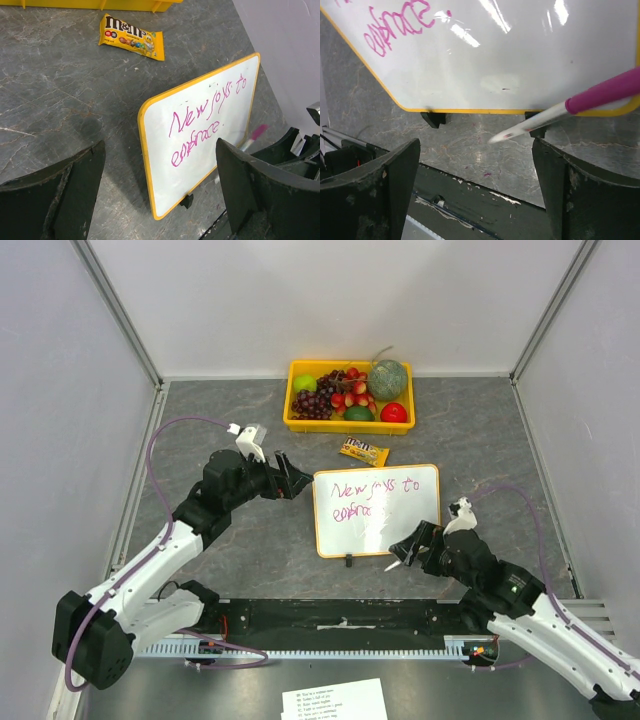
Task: Write a sentence on the whiteboard
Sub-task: Place the whiteboard marker at the center of the board, then reset both arms
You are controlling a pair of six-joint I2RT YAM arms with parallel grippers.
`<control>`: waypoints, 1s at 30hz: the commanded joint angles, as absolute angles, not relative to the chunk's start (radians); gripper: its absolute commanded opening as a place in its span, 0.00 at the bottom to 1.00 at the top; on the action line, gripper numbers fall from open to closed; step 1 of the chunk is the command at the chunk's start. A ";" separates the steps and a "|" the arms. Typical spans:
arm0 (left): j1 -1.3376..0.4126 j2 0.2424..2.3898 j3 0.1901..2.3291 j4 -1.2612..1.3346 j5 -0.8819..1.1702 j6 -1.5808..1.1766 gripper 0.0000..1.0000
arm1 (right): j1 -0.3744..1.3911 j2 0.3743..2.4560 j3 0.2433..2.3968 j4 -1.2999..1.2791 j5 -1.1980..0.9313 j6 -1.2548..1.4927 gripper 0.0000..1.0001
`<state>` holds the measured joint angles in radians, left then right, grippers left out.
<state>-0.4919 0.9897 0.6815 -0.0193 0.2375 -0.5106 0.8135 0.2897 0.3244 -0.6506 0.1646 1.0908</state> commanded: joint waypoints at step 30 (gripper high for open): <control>-0.489 0.973 0.677 -0.115 0.006 -0.423 0.93 | 0.813 0.610 0.652 -0.421 0.796 0.553 0.98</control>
<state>-0.4919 1.0115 0.6815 -0.1131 0.1139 -0.4763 0.8135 0.5888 0.6170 -0.5919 0.5995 0.7467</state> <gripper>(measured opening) 0.930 0.980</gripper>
